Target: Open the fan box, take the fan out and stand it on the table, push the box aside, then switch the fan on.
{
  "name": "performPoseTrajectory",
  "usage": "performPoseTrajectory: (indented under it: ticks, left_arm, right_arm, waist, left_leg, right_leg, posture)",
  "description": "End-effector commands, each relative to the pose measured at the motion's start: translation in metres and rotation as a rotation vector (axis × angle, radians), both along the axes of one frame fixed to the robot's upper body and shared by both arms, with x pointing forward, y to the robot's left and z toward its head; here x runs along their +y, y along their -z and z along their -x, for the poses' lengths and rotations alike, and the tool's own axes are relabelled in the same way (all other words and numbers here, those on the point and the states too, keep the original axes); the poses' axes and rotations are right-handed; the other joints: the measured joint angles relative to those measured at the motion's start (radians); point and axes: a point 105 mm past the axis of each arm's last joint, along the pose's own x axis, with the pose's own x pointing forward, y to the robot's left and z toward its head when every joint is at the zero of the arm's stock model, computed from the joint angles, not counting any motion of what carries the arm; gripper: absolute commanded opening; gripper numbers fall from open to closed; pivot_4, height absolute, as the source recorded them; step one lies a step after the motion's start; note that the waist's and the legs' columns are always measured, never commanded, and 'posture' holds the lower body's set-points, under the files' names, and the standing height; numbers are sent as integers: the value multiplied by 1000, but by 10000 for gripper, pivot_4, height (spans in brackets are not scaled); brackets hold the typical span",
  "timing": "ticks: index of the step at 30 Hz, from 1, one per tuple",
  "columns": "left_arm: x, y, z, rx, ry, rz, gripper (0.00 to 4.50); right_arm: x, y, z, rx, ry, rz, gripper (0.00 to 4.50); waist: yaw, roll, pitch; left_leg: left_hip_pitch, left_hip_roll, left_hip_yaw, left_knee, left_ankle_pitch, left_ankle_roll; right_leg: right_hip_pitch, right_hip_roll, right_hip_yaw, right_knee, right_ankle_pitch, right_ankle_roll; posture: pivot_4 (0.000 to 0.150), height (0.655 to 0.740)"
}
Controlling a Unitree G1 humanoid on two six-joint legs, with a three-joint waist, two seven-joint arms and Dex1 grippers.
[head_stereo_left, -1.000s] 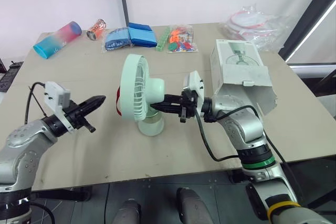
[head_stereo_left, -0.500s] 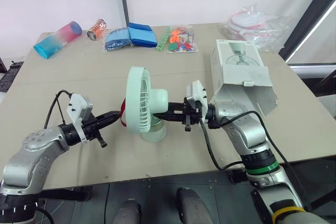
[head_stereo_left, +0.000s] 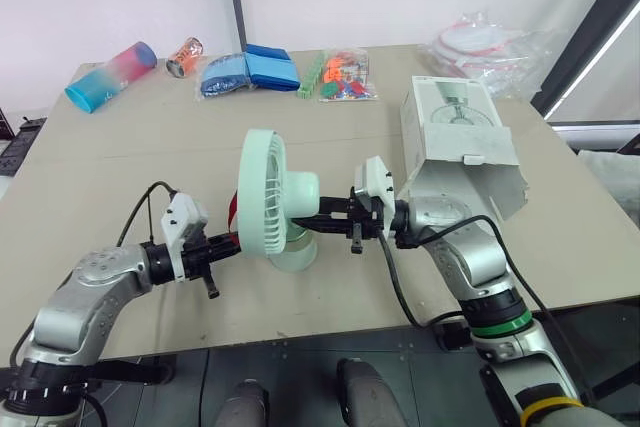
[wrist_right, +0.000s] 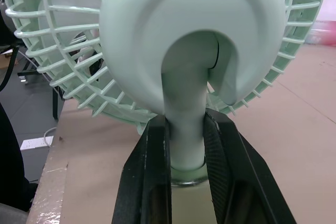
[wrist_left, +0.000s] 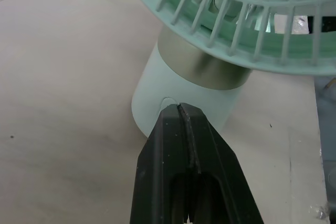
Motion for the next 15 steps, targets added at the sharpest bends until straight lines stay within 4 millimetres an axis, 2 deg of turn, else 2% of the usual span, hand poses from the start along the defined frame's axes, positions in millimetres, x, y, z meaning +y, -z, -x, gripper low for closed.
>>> performPoseTrajectory:
  ticks: [1, 5, 15]
  left_arm:
    - [-6, 0, -8, -41, 5, -16, 177]
    - [-9, 6, -15, -48, -3, -23, 177]
    - [-18, 3, -16, -55, 24, 1, 177]
  right_arm:
    - [5, -3, 4, -29, -19, 6, 2949]
    - [5, -5, 4, -34, -19, 8, 2949]
    - [5, -6, 5, -38, -11, 9, 2949]
  waist:
    - [1, 1, 0]
    - [0, 0, -1]
    - [1, 1, -1]
  left_leg:
    - [0, 0, 0, 0, 0, 0]
    - [1, 0, 0, 0, 0, 0]
    - [1, 0, 0, 1, 0, 0]
  right_leg:
    - [0, 0, 0, 0, 0, 0]
    - [1, 0, 0, 0, 0, 0]
    - [1, 0, 0, 0, 0, 0]
  posture:
    - [1500, 7400]
    - [1500, 7400]
    - [1500, 7400]
